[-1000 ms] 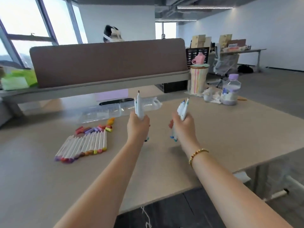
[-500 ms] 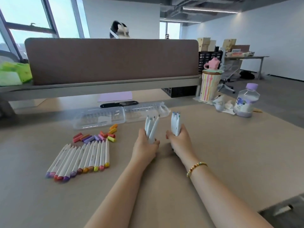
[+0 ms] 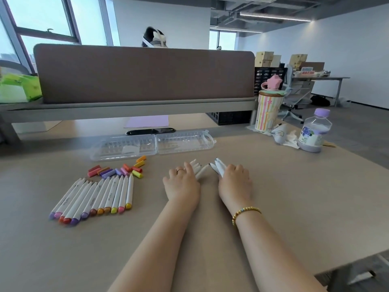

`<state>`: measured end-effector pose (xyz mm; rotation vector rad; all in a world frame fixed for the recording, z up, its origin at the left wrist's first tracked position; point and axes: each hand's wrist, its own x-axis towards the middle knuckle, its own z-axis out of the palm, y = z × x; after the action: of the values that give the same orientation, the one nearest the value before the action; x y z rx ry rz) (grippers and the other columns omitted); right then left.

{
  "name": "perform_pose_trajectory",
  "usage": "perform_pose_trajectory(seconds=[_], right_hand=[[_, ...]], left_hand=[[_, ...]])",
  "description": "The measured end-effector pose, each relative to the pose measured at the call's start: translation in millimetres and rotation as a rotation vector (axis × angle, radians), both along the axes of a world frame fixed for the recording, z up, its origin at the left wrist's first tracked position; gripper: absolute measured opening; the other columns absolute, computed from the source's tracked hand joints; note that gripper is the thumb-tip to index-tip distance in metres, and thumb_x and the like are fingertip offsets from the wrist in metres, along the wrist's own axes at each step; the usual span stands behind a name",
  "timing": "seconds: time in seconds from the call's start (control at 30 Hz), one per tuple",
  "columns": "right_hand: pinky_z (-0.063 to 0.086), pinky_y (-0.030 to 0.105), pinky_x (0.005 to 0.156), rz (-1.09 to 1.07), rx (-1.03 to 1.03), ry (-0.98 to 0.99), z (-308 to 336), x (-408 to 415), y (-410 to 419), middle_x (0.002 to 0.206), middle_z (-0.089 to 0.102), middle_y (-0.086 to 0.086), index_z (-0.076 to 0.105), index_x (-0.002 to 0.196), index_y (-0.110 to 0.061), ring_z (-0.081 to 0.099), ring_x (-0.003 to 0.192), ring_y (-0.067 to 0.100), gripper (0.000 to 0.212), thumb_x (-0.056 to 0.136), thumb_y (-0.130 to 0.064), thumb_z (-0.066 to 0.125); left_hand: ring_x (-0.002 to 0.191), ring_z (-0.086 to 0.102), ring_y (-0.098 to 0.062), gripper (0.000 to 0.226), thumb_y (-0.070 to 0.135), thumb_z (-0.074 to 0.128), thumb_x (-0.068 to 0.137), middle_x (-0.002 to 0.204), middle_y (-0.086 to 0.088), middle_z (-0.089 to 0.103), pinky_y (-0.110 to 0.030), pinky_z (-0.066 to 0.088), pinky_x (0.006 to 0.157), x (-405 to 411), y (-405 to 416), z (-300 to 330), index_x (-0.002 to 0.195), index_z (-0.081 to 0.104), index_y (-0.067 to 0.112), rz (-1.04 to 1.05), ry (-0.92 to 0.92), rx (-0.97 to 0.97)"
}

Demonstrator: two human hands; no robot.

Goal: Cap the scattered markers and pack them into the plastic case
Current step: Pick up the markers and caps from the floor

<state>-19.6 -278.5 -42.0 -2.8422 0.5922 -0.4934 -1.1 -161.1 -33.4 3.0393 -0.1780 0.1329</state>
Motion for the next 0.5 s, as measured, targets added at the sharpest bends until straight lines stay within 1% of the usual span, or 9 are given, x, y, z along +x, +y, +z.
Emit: perform_pose_trajectory(seconds=[0.07, 0.1, 0.2, 0.27, 0.33, 0.43, 0.5], right_hand=[[0.036, 0.034, 0.094, 0.019, -0.038, 0.03, -1.4, 0.5, 0.4, 0.127, 0.044, 0.01, 0.046, 0.124, -0.008, 0.04, 0.121, 0.027, 0.037, 0.098, -0.033, 0.041], [0.035, 0.034, 0.094, 0.028, -0.059, 0.046, -2.5, 1.1, 1.5, 0.128, 0.043, 0.01, 0.046, 0.125, -0.007, 0.039, 0.121, 0.027, 0.04, 0.098, -0.037, 0.039], [0.034, 0.036, 0.095, 0.032, -0.098, 0.087, -3.8, 2.6, 6.1, 0.129, 0.044, 0.01, 0.045, 0.128, -0.005, 0.038, 0.122, 0.027, 0.05, 0.099, -0.043, 0.03], [0.033, 0.036, 0.097, 0.033, -0.065, 0.103, -3.8, 3.0, 7.8, 0.132, 0.044, 0.011, 0.042, 0.131, -0.003, 0.037, 0.124, 0.027, 0.051, 0.101, -0.04, 0.025], [0.033, 0.036, 0.098, 0.063, -0.041, 0.126, -3.9, 2.9, 7.7, 0.135, 0.043, 0.013, 0.037, 0.134, -0.001, 0.037, 0.126, 0.028, 0.048, 0.102, -0.033, 0.022], [0.032, 0.036, 0.101, 0.11, -0.024, 0.159, -5.5, 4.1, 7.2, 0.137, 0.041, 0.015, 0.031, 0.137, 0.003, 0.039, 0.126, 0.029, 0.048, 0.102, -0.03, 0.022], [0.032, 0.034, 0.101, 0.12, -0.02, 0.159, -8.0, 5.8, 6.6, 0.135, 0.042, 0.015, 0.032, 0.135, 0.002, 0.04, 0.125, 0.029, 0.049, 0.102, -0.033, 0.025]], left_hand=[[0.133, 0.029, -0.028, 0.065, 0.045, 0.029, 0.097, 0.148, -0.011, 0.032, -0.037, 0.032, 0.097, 0.6, 1.8, 0.0, 0.148, 0.01, 0.011, 0.004, 0.016, 0.003], [0.134, 0.028, -0.029, 0.066, 0.047, 0.025, 0.097, 0.149, -0.012, 0.03, -0.038, 0.031, 0.099, 0.2, 3.6, 0.2, 0.149, 0.008, 0.01, 0.009, 0.039, -0.022], [0.14, 0.018, -0.031, 0.06, 0.037, 0.015, 0.099, 0.155, -0.014, 0.016, -0.042, 0.028, 0.105, 7.7, 10.6, -3.5, 0.15, 0.004, 0.007, 0.011, 0.146, -0.062], [0.142, 0.01, -0.036, 0.056, 0.026, 0.01, 0.097, 0.156, -0.019, 0.004, -0.047, 0.024, 0.11, 14.0, 13.3, -7.4, 0.149, 0.008, 0.004, 0.001, 0.168, -0.069], [0.142, 0.007, -0.041, 0.055, 0.017, 0.01, 0.096, 0.155, -0.024, -0.001, -0.05, 0.02, 0.112, 15.3, 13.4, -8.8, 0.148, 0.008, 0.0, 0.054, 0.186, -0.122], [0.142, 0.005, -0.043, 0.06, 0.012, 0.018, 0.096, 0.155, -0.024, -0.005, -0.052, 0.018, 0.113, 13.0, 10.8, -6.6, 0.147, -0.009, -0.001, 0.098, 0.198, -0.143], [0.142, 0.0, -0.042, 0.064, 0.012, 0.022, 0.096, 0.154, -0.023, -0.01, -0.051, 0.016, 0.113, 9.1, 8.1, -3.4, 0.146, -0.017, 0.004, 0.093, 0.199, -0.164]])
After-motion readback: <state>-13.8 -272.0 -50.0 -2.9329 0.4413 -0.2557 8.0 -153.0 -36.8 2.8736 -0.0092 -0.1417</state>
